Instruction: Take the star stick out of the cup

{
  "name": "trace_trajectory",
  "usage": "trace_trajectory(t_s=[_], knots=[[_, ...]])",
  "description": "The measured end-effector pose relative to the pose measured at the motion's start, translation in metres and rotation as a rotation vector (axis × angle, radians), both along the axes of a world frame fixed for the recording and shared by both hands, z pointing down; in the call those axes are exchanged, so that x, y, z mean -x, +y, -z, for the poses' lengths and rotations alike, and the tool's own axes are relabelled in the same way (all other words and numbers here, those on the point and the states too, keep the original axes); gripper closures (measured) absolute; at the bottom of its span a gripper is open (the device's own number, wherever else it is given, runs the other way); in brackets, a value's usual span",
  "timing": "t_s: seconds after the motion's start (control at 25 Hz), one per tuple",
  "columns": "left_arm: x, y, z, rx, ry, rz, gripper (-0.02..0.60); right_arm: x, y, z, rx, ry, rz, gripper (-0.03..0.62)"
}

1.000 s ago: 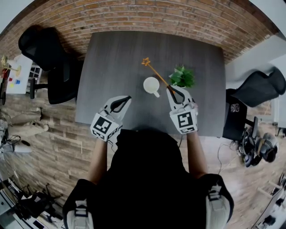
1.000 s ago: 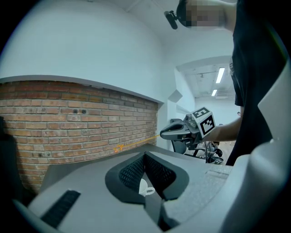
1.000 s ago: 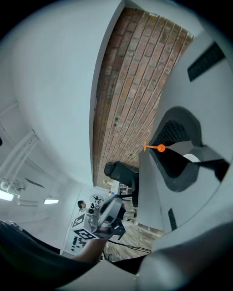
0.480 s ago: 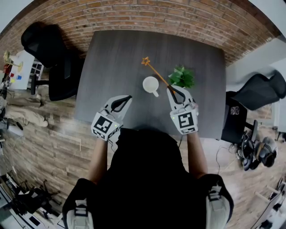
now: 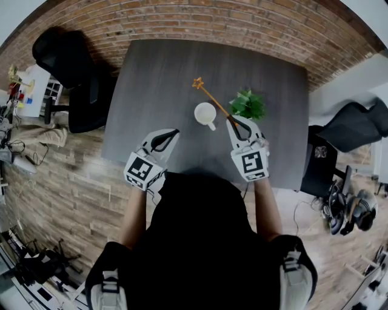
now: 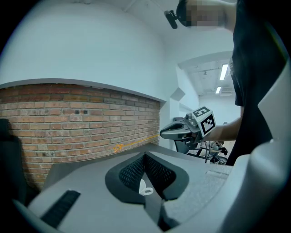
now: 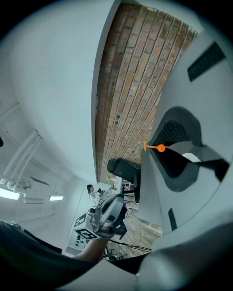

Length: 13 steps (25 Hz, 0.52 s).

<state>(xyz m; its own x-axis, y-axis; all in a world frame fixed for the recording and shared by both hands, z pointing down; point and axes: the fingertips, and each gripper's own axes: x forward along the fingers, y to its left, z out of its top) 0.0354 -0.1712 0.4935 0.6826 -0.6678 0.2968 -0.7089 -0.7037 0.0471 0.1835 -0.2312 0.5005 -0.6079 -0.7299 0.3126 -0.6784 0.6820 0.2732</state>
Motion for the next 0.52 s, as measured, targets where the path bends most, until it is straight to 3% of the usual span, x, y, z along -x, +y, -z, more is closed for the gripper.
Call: trace_trajectory(t_s=[0.52], knots=[[-0.0077, 0.0054, -0.0014, -0.015, -0.016, 0.005, 0.580, -0.0048, 0.0029, -0.0050, 0.003, -0.011, 0.015, 0.580]])
